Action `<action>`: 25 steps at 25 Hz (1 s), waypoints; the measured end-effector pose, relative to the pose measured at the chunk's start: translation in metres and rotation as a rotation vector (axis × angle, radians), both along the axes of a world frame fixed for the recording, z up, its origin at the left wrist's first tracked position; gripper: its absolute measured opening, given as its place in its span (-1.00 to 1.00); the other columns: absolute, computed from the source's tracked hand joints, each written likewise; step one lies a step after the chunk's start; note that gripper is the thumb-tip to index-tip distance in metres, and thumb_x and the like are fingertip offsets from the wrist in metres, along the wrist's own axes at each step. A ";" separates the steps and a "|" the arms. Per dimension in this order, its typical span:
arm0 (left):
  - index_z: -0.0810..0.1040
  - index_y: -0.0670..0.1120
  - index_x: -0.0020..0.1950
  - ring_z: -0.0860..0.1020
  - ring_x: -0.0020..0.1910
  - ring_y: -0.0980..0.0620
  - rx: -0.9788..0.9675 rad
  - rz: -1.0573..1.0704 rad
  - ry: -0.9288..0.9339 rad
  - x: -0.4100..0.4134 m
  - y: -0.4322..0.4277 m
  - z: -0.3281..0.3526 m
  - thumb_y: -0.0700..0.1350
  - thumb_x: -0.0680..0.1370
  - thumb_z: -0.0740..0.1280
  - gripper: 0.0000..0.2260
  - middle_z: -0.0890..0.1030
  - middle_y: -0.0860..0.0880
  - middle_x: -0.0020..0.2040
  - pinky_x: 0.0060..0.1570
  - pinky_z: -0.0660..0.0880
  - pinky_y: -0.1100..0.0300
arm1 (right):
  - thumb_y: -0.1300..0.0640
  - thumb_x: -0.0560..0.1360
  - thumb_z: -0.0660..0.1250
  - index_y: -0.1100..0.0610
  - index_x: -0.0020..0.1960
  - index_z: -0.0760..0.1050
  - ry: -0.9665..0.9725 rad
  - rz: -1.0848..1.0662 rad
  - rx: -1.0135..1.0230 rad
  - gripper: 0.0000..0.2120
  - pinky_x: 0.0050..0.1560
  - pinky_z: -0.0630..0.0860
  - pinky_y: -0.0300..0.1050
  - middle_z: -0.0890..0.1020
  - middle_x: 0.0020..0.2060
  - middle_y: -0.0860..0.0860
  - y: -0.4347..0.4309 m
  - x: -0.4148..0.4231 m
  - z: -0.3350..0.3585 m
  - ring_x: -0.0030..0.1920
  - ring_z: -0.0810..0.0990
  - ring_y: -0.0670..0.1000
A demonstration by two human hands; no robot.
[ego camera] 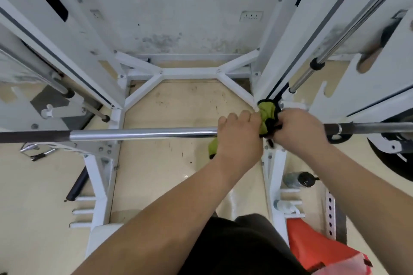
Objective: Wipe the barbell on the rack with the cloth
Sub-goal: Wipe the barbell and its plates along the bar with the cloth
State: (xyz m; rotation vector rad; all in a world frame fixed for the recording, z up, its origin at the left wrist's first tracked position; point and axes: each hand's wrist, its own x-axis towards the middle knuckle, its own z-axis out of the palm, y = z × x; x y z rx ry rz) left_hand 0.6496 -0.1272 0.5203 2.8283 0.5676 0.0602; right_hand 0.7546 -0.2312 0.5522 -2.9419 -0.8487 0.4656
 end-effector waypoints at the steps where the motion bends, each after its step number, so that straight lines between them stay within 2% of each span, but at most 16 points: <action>1: 0.47 -0.05 0.24 0.50 0.03 -0.15 0.034 0.002 0.036 0.000 -0.007 -0.003 -0.08 0.48 0.33 -0.67 0.54 -0.05 0.10 -0.01 0.31 -0.03 | 0.13 0.35 0.45 0.08 -0.27 0.57 0.023 -0.023 -0.016 -0.93 -0.24 0.56 -0.08 0.60 -0.33 0.03 0.001 0.007 0.001 -0.23 0.60 0.12; 4: 0.44 -0.10 0.32 0.44 0.13 -0.19 0.117 0.016 0.031 0.000 -0.028 -0.001 -0.17 0.44 0.31 -0.57 0.53 -0.10 0.18 0.13 0.33 -0.07 | 0.18 0.33 0.46 0.12 -0.32 0.55 0.028 0.005 -0.023 -0.89 -0.31 0.51 -0.14 0.57 -0.40 0.02 -0.001 0.021 0.001 -0.32 0.54 0.08; 6: 0.45 -0.09 0.32 0.44 0.15 -0.19 0.147 0.038 -0.010 0.002 -0.036 0.001 -0.19 0.43 0.31 -0.56 0.54 -0.10 0.19 0.15 0.35 -0.07 | 0.19 0.33 0.46 0.12 -0.33 0.53 0.037 0.018 -0.005 -0.87 -0.37 0.39 -0.19 0.55 -0.41 0.04 -0.005 0.024 0.000 -0.36 0.49 0.05; 8: 0.46 -0.06 0.30 0.44 0.14 -0.16 0.179 0.008 -0.029 -0.001 -0.035 0.000 -0.20 0.44 0.32 -0.58 0.55 -0.07 0.19 0.12 0.35 -0.04 | 0.12 0.39 0.46 0.09 -0.34 0.49 0.000 0.099 0.003 -0.80 -0.38 0.31 -0.19 0.52 -0.38 0.01 -0.012 0.025 -0.001 -0.36 0.44 0.02; 10: 0.50 -0.03 0.24 0.44 0.12 -0.14 0.175 0.027 -0.039 -0.008 -0.022 -0.004 -0.23 0.43 0.33 -0.62 0.59 -0.02 0.13 0.05 0.34 -0.01 | 0.04 0.46 0.44 0.06 -0.27 0.54 -0.096 0.286 -0.017 -0.82 -0.34 0.33 -0.17 0.48 -0.29 0.00 -0.019 0.022 -0.006 -0.25 0.45 0.04; 12: 0.54 -0.02 0.16 0.44 0.09 -0.14 0.167 0.210 -0.086 -0.013 -0.023 -0.006 -0.27 0.39 0.34 -0.64 0.62 0.00 0.06 -0.01 0.32 0.02 | 0.05 0.48 0.45 0.04 -0.10 0.68 -0.142 0.407 0.014 -0.92 -0.31 0.35 -0.13 0.49 -0.22 0.01 -0.026 0.022 -0.011 -0.14 0.49 0.11; 14: 0.54 -0.05 0.16 0.43 0.10 -0.16 0.114 0.351 -0.099 -0.009 -0.049 -0.004 -0.29 0.39 0.33 -0.64 0.60 -0.05 0.07 -0.03 0.33 0.04 | 0.07 0.46 0.48 0.03 -0.11 0.70 -0.104 0.358 0.083 -0.95 -0.31 0.35 -0.11 0.55 -0.20 0.04 -0.034 0.027 -0.014 -0.16 0.52 0.14; 16: 0.50 -0.06 0.24 0.43 0.12 -0.15 0.040 0.279 -0.100 0.002 -0.085 -0.007 -0.25 0.43 0.35 -0.62 0.55 -0.08 0.13 -0.02 0.38 0.08 | 0.21 0.42 0.43 0.11 -0.27 0.54 -0.085 0.227 0.117 -0.88 -0.33 0.34 -0.09 0.60 -0.24 0.12 -0.038 0.034 -0.016 -0.25 0.50 0.18; 18: 0.51 -0.07 0.30 0.44 0.11 -0.13 -0.060 0.214 -0.163 -0.001 -0.092 -0.010 -0.26 0.45 0.38 -0.58 0.54 -0.09 0.17 -0.10 0.43 0.09 | 0.26 0.39 0.36 0.14 -0.33 0.41 -0.099 0.202 0.145 -0.83 -0.35 0.32 -0.10 0.56 -0.33 0.13 -0.041 0.039 -0.022 -0.28 0.51 0.20; 19: 0.55 -0.07 0.29 0.46 0.10 -0.15 -0.092 0.219 -0.222 -0.005 -0.082 -0.011 -0.28 0.42 0.40 -0.56 0.55 -0.10 0.16 -0.20 0.46 0.06 | 0.22 0.39 0.39 0.14 -0.33 0.41 -0.101 0.211 0.144 -0.81 -0.36 0.31 -0.11 0.51 -0.36 0.09 -0.041 0.039 -0.023 -0.28 0.52 0.20; 21: 0.60 -0.10 0.24 0.50 0.03 -0.17 -0.093 0.265 -0.294 -0.014 -0.062 -0.020 -0.29 0.34 0.43 -0.54 0.55 -0.13 0.08 -0.36 0.44 0.08 | 0.03 0.40 0.51 0.11 -0.28 0.54 -0.073 0.243 0.126 -0.79 -0.34 0.37 -0.11 0.52 -0.33 0.03 -0.038 0.037 -0.020 -0.24 0.53 0.18; 23: 0.59 -0.12 0.19 0.50 -0.01 -0.16 -0.103 0.466 -0.339 -0.009 -0.058 -0.025 -0.23 0.37 0.45 -0.61 0.52 -0.14 0.04 -0.37 0.41 0.08 | -0.12 0.39 0.55 0.04 -0.21 0.67 -0.021 0.257 0.104 -0.77 -0.28 0.48 -0.10 0.60 -0.26 0.02 -0.035 0.036 -0.014 -0.18 0.57 0.14; 25: 0.57 -0.16 0.14 0.49 -0.04 -0.18 -0.174 0.623 -0.351 0.011 -0.079 -0.015 -0.27 0.38 0.44 -0.67 0.50 -0.18 0.07 -0.32 0.46 0.03 | -0.02 0.41 0.53 0.04 -0.22 0.67 -0.027 0.266 0.087 -0.86 -0.29 0.45 -0.12 0.62 -0.27 0.04 -0.035 0.036 -0.010 -0.18 0.58 0.14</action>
